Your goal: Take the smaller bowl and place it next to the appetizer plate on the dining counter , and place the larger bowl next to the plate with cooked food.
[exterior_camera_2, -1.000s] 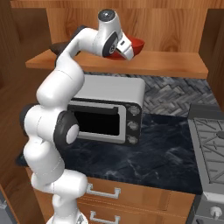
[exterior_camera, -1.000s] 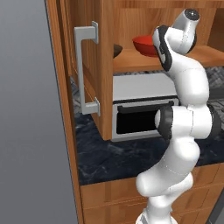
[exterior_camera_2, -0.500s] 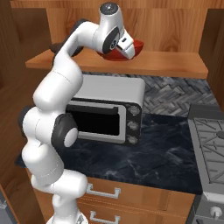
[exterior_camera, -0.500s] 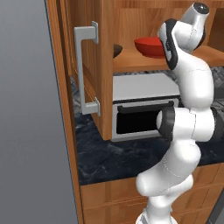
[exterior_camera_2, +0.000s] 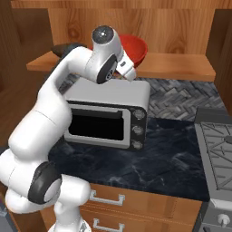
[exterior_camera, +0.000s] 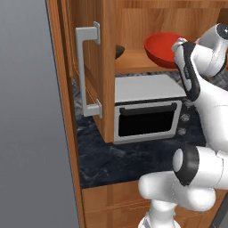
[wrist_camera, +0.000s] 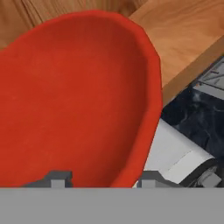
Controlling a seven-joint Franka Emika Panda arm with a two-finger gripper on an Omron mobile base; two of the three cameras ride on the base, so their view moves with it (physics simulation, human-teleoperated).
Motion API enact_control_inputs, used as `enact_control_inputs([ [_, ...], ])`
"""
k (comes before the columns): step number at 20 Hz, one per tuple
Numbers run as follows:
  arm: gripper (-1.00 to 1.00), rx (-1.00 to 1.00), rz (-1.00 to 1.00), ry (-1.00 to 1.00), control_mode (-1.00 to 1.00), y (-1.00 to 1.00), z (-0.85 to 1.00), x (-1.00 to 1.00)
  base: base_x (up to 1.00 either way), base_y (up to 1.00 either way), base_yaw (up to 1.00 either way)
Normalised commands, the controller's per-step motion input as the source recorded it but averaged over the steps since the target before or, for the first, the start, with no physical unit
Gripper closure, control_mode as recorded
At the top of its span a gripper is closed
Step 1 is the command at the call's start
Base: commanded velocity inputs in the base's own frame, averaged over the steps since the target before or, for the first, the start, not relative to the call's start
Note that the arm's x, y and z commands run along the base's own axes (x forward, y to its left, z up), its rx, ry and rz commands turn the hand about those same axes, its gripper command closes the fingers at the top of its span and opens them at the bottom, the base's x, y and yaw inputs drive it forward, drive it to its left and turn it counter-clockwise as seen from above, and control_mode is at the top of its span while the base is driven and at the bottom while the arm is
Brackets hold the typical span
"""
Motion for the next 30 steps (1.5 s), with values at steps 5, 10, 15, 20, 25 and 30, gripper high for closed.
enact_control_inputs([
  [5, 1.00, 0.02, 0.20, -0.05, -1.00, 0.00, 0.04, -1.00, 0.00, 0.00, 0.00],
  [10, 1.00, 0.00, 0.26, 0.00, -1.00, 0.02, 0.29, -1.00, 0.00, 0.00, 0.00],
  [15, 1.00, -0.02, 0.17, 0.07, -1.00, 0.06, 0.06, -0.92, 0.00, 0.00, 0.00],
  [20, 1.00, -0.11, 0.06, 0.12, -1.00, 0.28, 0.00, -0.64, 0.00, 0.00, 0.00],
  [25, 1.00, -0.17, 0.00, 0.05, -1.00, 0.37, -0.01, -0.43, 0.00, 0.00, 0.00],
  [30, 1.00, -0.06, 0.00, 0.03, 1.00, 0.12, -0.04, -0.21, -0.53, 0.03, -0.03],
])
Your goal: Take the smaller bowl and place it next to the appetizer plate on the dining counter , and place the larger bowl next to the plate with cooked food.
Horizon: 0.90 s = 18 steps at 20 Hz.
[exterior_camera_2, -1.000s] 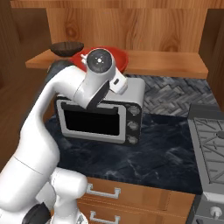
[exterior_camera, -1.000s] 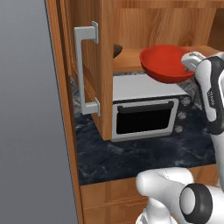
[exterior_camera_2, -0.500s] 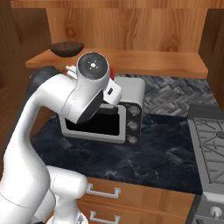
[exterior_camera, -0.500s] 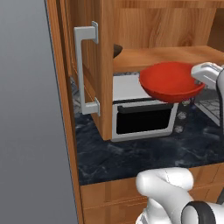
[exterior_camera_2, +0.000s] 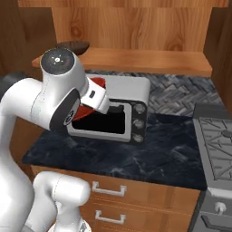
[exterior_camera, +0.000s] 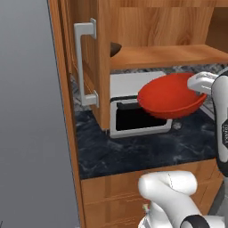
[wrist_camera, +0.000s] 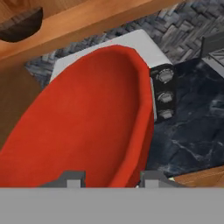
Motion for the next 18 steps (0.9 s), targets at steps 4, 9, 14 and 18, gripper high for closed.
enact_control_inputs([
  [4, 1.00, 0.00, 0.00, 0.00, 1.00, 0.00, 0.00, 0.00, -0.91, 0.00, -0.03],
  [9, 1.00, 0.00, 0.00, 0.00, 1.00, 0.00, 0.00, 0.00, -0.75, -0.01, 0.00],
  [14, 1.00, 0.00, 0.00, 0.00, 1.00, 0.00, 0.00, 0.00, -0.57, -0.06, 0.01],
  [18, 1.00, 0.00, 0.00, 0.00, 1.00, 0.00, 0.00, 0.00, -0.35, -0.03, 0.14],
])
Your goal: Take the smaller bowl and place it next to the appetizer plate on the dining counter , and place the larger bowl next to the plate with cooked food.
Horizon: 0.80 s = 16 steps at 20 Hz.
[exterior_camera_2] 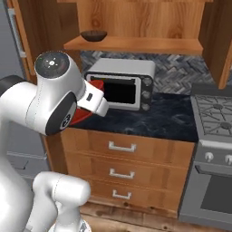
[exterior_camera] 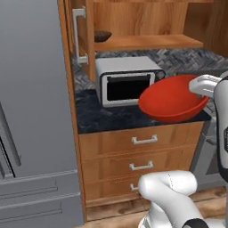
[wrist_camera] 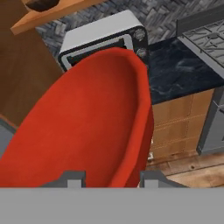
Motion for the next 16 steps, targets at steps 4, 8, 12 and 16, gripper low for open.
enact_control_inputs([
  [4, 1.00, 0.00, 0.00, 0.00, 1.00, 0.00, 0.00, 0.00, -0.29, 0.00, 0.25],
  [8, 1.00, 0.00, 0.00, 0.00, 1.00, 0.00, 0.00, 0.00, -0.28, 0.00, 0.32],
  [12, 1.00, 0.00, 0.00, 0.00, 1.00, 0.00, 0.00, 0.00, -0.25, 0.00, 0.46],
  [16, 1.00, 0.00, 0.00, 0.00, 1.00, 0.00, 0.00, 0.00, -0.34, 0.00, 0.55],
])
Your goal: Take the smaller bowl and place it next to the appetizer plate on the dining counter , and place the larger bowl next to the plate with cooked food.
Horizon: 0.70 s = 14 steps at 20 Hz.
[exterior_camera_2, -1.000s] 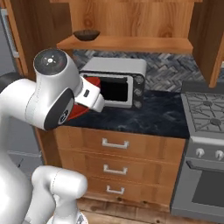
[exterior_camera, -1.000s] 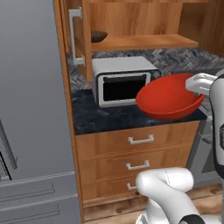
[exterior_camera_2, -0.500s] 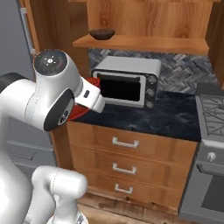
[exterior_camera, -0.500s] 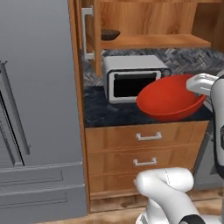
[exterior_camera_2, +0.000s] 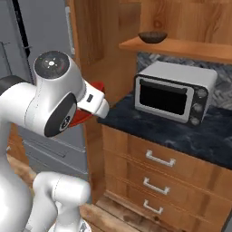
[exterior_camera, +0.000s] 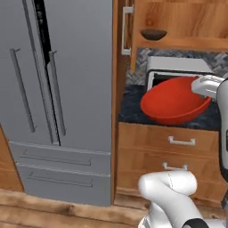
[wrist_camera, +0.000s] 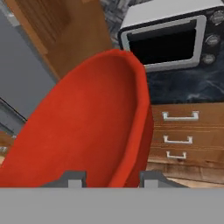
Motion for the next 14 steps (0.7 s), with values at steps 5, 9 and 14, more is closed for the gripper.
enact_control_inputs([
  [5, 1.00, 0.00, 0.00, 0.00, 1.00, 0.00, 0.00, 0.00, -0.47, 0.00, 0.57],
  [9, 1.00, 0.00, 0.00, 0.00, 1.00, 0.00, 0.00, 0.00, -0.57, 0.00, 0.60],
  [14, 1.00, 0.00, 0.00, 0.00, 1.00, 0.00, 0.00, 0.00, -0.69, 0.00, 0.59],
])
